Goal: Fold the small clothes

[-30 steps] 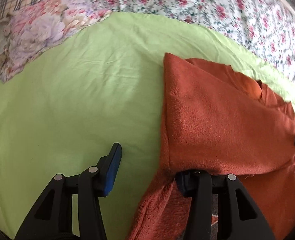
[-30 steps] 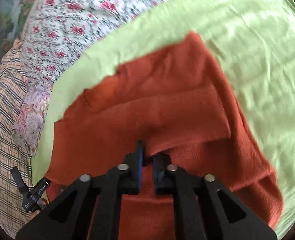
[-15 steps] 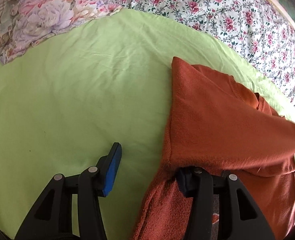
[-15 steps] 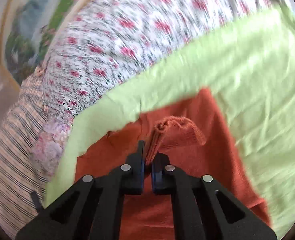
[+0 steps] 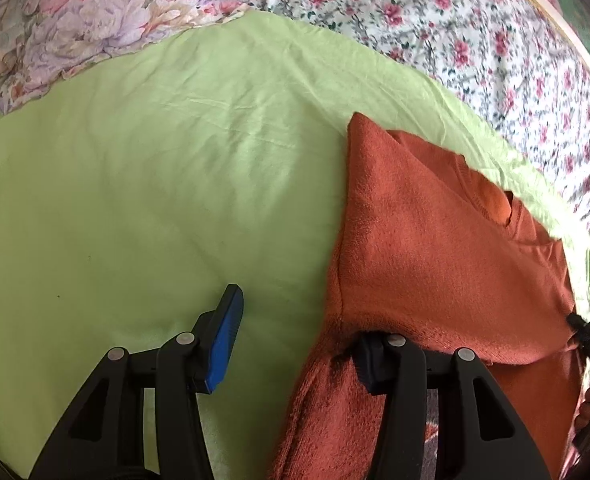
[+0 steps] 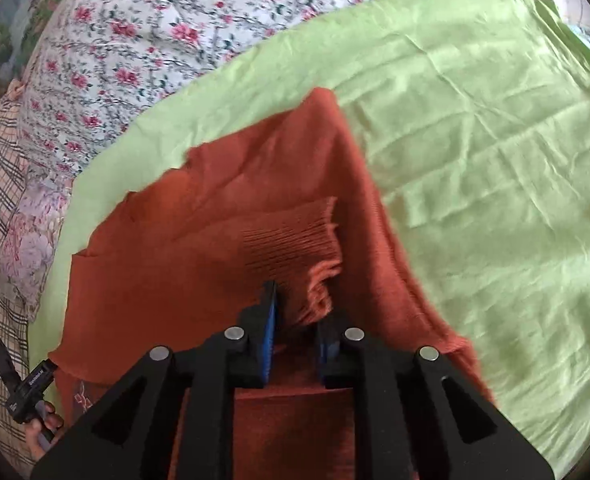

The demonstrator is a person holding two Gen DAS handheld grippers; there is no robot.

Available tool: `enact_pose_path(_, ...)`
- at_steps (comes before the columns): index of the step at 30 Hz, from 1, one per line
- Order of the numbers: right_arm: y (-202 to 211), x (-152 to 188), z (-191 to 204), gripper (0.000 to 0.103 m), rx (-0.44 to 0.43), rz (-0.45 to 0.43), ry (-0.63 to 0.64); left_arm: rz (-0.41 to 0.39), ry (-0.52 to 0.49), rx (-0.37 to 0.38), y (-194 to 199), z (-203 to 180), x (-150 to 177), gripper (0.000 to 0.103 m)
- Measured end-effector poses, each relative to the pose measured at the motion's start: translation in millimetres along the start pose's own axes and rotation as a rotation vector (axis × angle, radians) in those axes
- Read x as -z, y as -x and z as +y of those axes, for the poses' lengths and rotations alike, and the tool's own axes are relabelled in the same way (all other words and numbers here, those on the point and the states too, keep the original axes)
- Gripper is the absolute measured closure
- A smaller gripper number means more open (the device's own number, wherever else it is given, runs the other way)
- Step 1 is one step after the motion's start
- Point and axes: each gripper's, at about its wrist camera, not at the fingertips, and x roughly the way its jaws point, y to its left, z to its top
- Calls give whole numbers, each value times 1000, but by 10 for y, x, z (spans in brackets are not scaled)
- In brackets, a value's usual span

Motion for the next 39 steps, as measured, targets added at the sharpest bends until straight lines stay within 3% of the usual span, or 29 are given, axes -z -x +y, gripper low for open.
enact_pose_path(5, 384, 81, -89, 83, -14, -59, -36, 23, -59, 8, 246, -40, 166, 53)
enact_pose_path(9, 724, 274, -62, 61, -72, -77, -13, 41, -89, 81, 517, 2, 429, 51)
enact_pose_path(12, 937, 495, -9, 57, -115, -58, 52, 61, -112, 134, 698, 32, 673, 44)
enact_pose_path(18, 1187, 887, -50, 51, -172, -21, 123, 124, -137, 234, 956, 107, 1144, 35)
enact_pose_path(25, 1410, 1262, -313, 48, -198, -15, 93, 162, -173, 255, 1151, 67, 1623, 30)
enact_pose_path(26, 1432, 1293, -353, 47, -194, -15, 87, 162, -178, 260, 1166, 62, 1671, 34)
enact_pose_path(27, 1466, 1343, -406, 46, -191, -13, 82, 156, -190, 262, 1200, 49, 1723, 50)
enact_pose_path(28, 1513, 1404, -478, 46, -193, -7, 77, 149, -210, 265, 1236, 30, 1796, 59)
enact_pose_path(29, 1550, 1447, -536, 46, -195, -1, 76, 153, -224, 264, 1249, 32, 1850, 63)
enact_pose_path(31, 1645, 1525, -643, 46, -189, 4, 77, 183, -227, 277, 1245, 59, 1958, 56)
enact_pose_path(33, 1751, 1609, -742, 46, -177, 15, 88, 205, -207, 321, 1274, 102, 2037, 38)
enact_pose_path(35, 1812, 1682, -819, 46, -182, 38, 99, 229, -206, 352, 1301, 94, 2104, 30)
enact_pose_path(39, 1838, 1851, -845, 46, -217, 97, 132, 274, -212, 364, 1230, 65, 2213, 31)
